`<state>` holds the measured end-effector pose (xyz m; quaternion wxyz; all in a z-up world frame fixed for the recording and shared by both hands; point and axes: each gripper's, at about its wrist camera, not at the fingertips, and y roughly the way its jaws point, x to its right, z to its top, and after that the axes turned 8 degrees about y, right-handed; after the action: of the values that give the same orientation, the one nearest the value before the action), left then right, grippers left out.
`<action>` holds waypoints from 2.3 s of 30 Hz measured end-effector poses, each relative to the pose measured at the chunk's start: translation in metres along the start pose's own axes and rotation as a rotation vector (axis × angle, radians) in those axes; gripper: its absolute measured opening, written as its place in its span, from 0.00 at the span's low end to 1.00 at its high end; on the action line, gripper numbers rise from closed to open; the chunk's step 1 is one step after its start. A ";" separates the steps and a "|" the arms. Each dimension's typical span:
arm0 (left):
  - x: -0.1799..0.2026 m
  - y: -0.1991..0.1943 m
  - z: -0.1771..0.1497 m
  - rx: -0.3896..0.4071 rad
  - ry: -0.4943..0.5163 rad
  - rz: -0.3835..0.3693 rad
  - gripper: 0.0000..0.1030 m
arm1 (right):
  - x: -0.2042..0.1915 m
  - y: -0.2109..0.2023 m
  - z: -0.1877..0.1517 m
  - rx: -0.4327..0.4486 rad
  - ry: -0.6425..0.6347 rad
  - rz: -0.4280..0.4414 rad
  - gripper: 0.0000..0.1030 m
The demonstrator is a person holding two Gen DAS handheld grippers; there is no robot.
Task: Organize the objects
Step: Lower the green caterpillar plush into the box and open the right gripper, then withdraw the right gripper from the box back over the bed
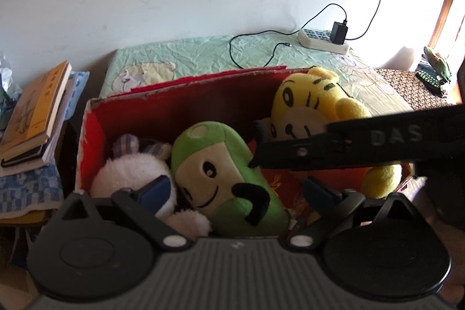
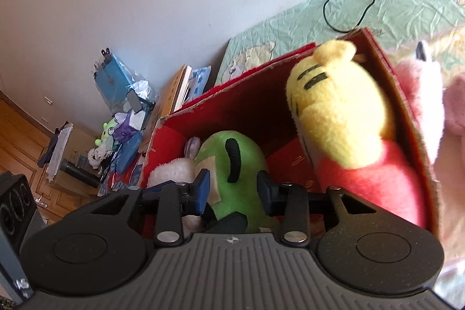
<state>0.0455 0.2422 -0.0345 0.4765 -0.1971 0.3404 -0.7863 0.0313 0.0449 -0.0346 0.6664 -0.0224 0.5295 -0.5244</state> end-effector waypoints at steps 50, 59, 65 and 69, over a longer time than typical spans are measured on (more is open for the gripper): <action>0.125 -0.027 0.015 -0.099 -0.115 0.337 0.99 | 0.077 -0.105 0.001 0.069 -0.098 0.089 0.40; 0.161 -0.016 0.012 -0.142 -0.194 0.363 0.99 | 0.114 -0.118 0.016 0.004 -0.105 0.117 0.40; 0.185 -0.007 0.011 -0.168 -0.199 0.354 0.99 | 0.137 -0.126 0.022 -0.026 -0.090 0.119 0.40; 0.203 0.001 0.013 -0.189 -0.182 0.330 0.99 | 0.151 -0.133 0.024 -0.036 -0.080 0.115 0.40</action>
<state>-0.0407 0.0584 -0.0293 0.6069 -0.2526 0.3961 -0.6411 -0.0577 -0.1363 -0.0492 0.7155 -0.0246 0.5123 -0.4743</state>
